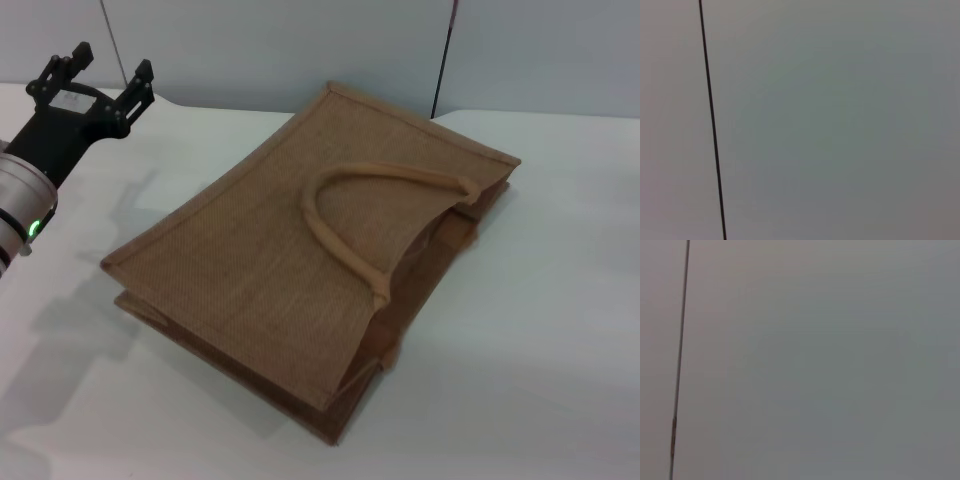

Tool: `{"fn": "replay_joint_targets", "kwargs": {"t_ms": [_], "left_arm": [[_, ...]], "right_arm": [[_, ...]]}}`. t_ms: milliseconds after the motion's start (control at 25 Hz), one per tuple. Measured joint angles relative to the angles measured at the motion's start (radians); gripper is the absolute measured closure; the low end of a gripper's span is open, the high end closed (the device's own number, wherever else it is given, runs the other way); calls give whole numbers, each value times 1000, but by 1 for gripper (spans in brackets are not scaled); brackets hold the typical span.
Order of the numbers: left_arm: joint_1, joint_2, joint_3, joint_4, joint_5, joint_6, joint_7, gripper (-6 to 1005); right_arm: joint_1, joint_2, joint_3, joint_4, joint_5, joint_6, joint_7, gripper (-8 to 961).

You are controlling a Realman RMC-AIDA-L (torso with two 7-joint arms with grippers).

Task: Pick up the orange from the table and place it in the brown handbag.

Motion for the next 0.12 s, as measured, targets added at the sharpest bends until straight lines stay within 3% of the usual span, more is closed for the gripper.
{"fn": "replay_joint_targets", "kwargs": {"t_ms": [120], "left_arm": [[0,0,0,0,0,0,1,214]], "right_arm": [[0,0,0,0,0,0,2,194]]}}
